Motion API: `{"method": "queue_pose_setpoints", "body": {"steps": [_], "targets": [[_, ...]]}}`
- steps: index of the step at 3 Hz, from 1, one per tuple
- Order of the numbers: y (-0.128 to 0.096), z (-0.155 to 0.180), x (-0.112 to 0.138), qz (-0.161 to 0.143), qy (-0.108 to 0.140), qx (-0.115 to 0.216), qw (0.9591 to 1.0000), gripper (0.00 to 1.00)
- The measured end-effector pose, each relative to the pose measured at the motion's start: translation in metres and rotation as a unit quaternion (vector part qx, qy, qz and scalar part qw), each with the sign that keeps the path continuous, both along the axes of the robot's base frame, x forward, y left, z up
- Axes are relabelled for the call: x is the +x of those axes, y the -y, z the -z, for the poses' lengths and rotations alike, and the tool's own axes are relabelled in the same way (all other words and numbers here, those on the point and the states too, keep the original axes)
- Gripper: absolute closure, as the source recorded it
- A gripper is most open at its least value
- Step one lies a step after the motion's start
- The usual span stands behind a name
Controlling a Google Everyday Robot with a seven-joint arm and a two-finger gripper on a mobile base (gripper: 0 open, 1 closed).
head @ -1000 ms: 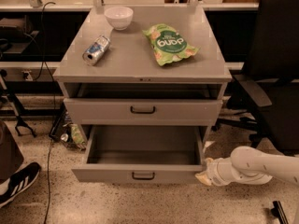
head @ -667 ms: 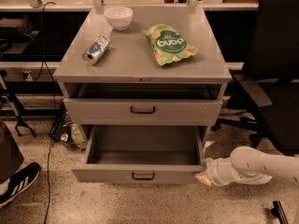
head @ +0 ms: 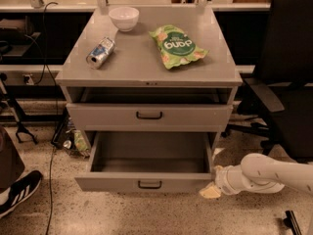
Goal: Open middle drawer
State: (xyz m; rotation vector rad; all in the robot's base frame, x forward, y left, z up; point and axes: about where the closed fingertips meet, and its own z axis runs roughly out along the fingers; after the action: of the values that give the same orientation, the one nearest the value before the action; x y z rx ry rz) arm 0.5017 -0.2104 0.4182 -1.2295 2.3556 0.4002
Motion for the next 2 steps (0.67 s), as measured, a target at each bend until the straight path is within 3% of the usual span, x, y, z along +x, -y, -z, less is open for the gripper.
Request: {"method": "queue_pose_setpoints", "body": {"steps": [1, 2], "targets": [[-0.0001, 0.0000, 0.0000, 0.000, 0.000, 0.000, 1.0000, 0.03], [-0.0019, -0.0010, -0.0024, -0.002, -0.001, -0.001, 1.0000, 0.00]]}}
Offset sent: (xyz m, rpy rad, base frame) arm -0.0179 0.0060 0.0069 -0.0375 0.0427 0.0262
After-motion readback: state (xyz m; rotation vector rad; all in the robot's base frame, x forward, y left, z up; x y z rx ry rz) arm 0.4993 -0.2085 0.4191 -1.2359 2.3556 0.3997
